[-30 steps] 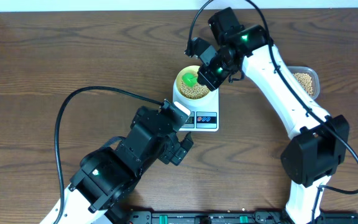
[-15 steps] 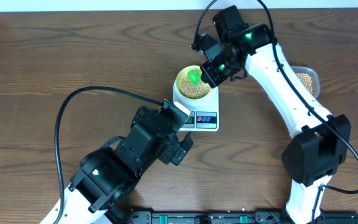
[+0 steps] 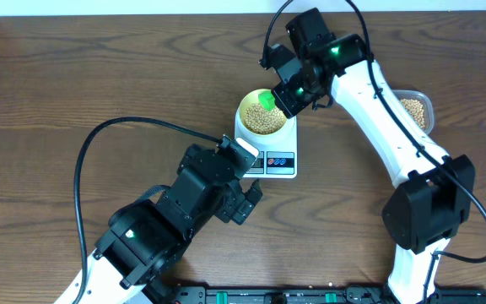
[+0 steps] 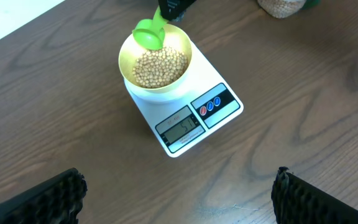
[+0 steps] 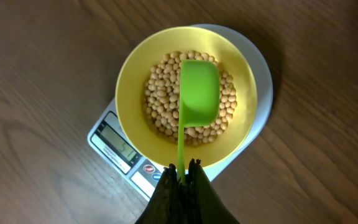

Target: Scoop item into bowl and weigh 50g on scale

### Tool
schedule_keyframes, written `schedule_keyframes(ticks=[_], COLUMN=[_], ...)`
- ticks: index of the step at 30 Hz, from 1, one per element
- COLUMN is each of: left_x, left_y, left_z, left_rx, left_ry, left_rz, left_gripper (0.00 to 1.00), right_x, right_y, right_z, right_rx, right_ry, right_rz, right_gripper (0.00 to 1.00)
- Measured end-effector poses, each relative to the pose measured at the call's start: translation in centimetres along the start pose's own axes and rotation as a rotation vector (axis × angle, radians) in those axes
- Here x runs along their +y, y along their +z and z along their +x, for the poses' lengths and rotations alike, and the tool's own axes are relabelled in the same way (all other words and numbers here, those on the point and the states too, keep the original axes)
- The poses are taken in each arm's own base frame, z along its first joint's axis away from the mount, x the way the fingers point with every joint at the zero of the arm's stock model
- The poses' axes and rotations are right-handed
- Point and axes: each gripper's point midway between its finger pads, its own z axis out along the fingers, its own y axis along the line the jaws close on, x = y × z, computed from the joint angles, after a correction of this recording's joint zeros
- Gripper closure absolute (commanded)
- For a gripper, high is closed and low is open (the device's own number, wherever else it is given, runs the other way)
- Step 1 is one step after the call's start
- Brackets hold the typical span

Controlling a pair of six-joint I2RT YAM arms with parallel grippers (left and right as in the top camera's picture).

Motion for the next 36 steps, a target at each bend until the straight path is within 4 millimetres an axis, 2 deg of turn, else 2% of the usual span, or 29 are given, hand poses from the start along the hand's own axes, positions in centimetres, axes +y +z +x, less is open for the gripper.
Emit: schedule_keyframes(ticks=[5, 7, 14, 21, 36], left_x=[0.0, 0.0, 0.0, 0.0, 0.0], left_y=[0.0, 0.0, 0.0, 0.0, 0.0], left_z=[0.0, 0.0, 0.0, 0.0, 0.0], left_rx=[0.0, 0.0, 0.0, 0.0, 0.0], left_ry=[0.0, 0.0, 0.0, 0.0, 0.0], left_rz=[0.0, 0.0, 0.0, 0.0, 0.0], left_gripper=[0.02, 0.02, 0.02, 0.02, 0.02], right_x=[0.3, 0.3, -0.5, -0.8, -0.8], right_y=[1.9, 2.2, 2.4, 3.2, 3.2], right_z=[1.4, 1.5, 0.4, 1.4, 1.4], right_rx=[0.041, 0.04, -0.003, 0.025, 0.026], right_ry=[0.001, -0.004, -0.018, -0.012, 0.015], right_rz=[-0.003, 0.005, 0.049, 0.062, 0.062], right_gripper=[0.99, 0.99, 0.99, 0.99, 0.99])
